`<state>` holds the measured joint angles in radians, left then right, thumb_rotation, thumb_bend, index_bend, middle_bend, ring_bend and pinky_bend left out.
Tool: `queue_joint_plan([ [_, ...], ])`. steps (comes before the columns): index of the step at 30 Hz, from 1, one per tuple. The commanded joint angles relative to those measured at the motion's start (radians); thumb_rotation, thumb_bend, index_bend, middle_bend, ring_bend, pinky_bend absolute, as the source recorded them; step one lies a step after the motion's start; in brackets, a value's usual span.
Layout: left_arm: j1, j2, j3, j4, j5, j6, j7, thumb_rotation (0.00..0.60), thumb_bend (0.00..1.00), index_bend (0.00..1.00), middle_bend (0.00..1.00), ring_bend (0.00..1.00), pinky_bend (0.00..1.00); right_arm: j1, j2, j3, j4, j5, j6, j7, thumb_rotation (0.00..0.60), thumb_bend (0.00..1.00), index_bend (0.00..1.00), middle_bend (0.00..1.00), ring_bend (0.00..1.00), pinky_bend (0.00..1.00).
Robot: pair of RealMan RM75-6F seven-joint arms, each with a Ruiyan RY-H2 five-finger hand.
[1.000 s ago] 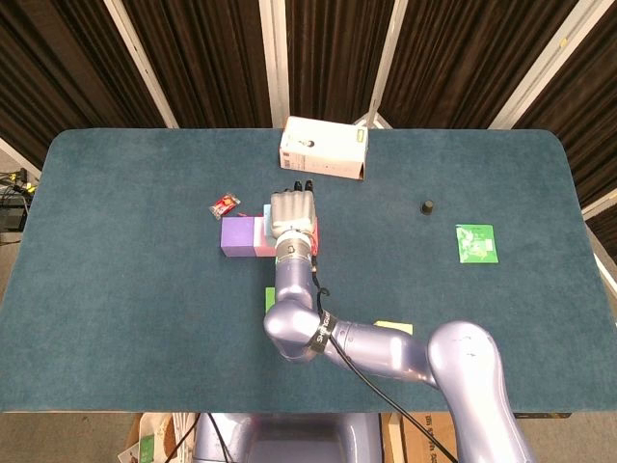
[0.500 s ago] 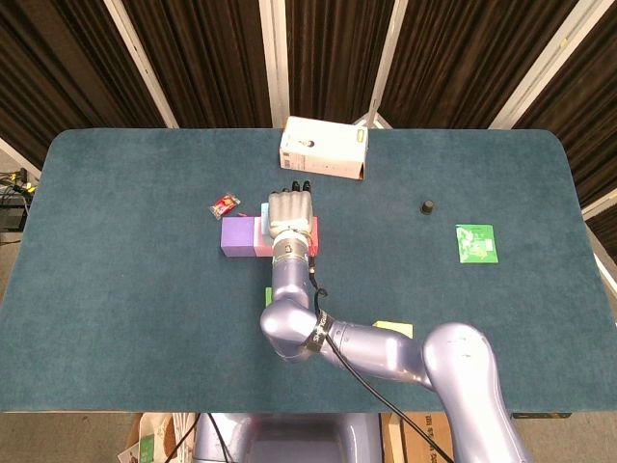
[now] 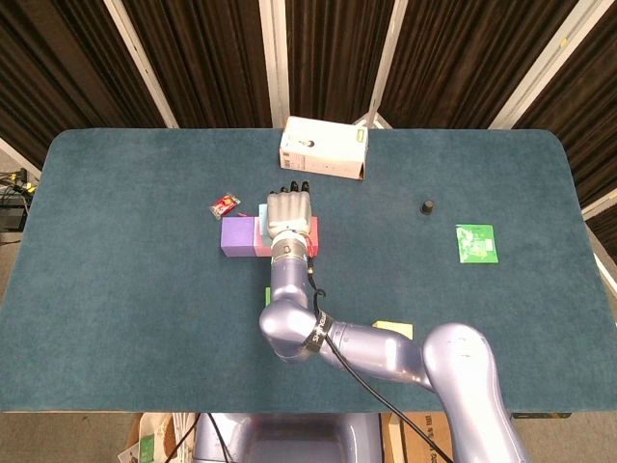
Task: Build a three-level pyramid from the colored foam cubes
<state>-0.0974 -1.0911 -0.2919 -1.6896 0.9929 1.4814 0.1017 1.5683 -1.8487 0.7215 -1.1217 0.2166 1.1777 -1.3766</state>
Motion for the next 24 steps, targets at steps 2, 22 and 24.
queue_joint_plan([
  [2, 0.001, 0.000, -0.001, -0.001, 0.000, 0.002, -0.001, 0.600, 0.30, 0.07, 0.00, 0.00, 0.00, -0.001, -0.001, 0.002, 0.001, 0.003, 0.001, -0.004, 0.600, 0.32, 0.23, 0.18, 0.01, 0.00],
  [22, 0.001, -0.001, -0.004, -0.001, -0.006, 0.004, -0.001, 0.600, 0.30, 0.07, 0.00, 0.00, 0.00, 0.000, -0.004, 0.016, -0.005, 0.005, 0.003, -0.007, 0.600, 0.32, 0.16, 0.15, 0.00, 0.00],
  [24, 0.002, -0.001, -0.005, -0.001, -0.008, 0.004, -0.002, 0.600, 0.30, 0.07, 0.00, 0.00, 0.00, -0.001, -0.005, 0.017, -0.007, 0.006, 0.001, -0.007, 0.600, 0.32, 0.15, 0.15, 0.00, 0.00],
])
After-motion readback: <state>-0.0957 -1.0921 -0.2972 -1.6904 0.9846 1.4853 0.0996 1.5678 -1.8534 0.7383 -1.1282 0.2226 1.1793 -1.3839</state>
